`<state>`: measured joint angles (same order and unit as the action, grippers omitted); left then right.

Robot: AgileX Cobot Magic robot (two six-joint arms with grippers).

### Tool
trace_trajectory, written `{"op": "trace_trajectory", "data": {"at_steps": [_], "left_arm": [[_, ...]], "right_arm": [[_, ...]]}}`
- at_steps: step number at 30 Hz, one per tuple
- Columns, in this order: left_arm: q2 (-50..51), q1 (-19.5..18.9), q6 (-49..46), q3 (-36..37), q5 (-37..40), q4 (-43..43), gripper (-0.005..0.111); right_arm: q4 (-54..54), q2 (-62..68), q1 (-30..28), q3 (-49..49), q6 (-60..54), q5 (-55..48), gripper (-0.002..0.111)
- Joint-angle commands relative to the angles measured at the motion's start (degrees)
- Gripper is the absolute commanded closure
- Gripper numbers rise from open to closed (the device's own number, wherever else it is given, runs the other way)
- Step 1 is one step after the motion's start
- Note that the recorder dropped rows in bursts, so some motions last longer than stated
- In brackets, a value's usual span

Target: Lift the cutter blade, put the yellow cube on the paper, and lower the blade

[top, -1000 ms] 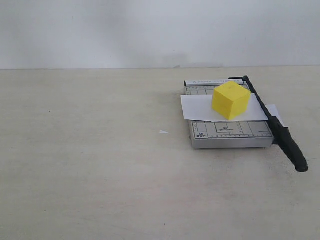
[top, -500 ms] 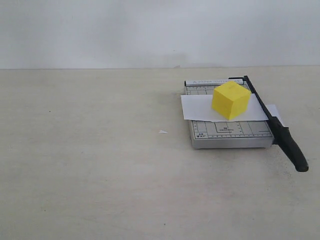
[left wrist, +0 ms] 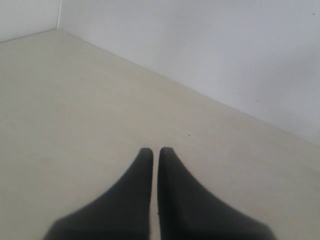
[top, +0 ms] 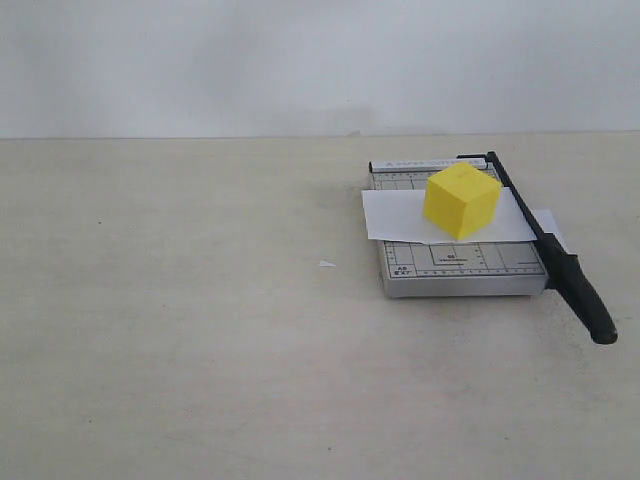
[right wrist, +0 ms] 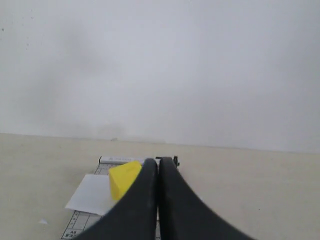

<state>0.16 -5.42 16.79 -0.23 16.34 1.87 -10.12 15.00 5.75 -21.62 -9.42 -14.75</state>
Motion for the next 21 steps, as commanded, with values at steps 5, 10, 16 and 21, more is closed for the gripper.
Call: {"op": "trace_trajectory", "data": {"at_steps": [5,10,16,21], "left_arm": [[-0.16,0.29,0.4,0.23,-0.46,0.25,0.102],[-0.16,0.29,0.4,0.23,-0.46,0.25,0.102],[-0.16,0.29,0.4,0.23,-0.46,0.25,0.102],[-0.16,0.29,0.4,0.23,-0.34,0.28,0.102]], "right_arm": [[1.96,-0.89,-0.02,9.33,0.98,10.32,0.108],[1.96,-5.82,-0.02,20.11,1.99,18.74,0.108],[1.73,-13.87,-1.32,21.62,2.11,12.25,0.108],[2.25,-15.0,-6.29,21.62,2.73,-1.2,0.108]]}}
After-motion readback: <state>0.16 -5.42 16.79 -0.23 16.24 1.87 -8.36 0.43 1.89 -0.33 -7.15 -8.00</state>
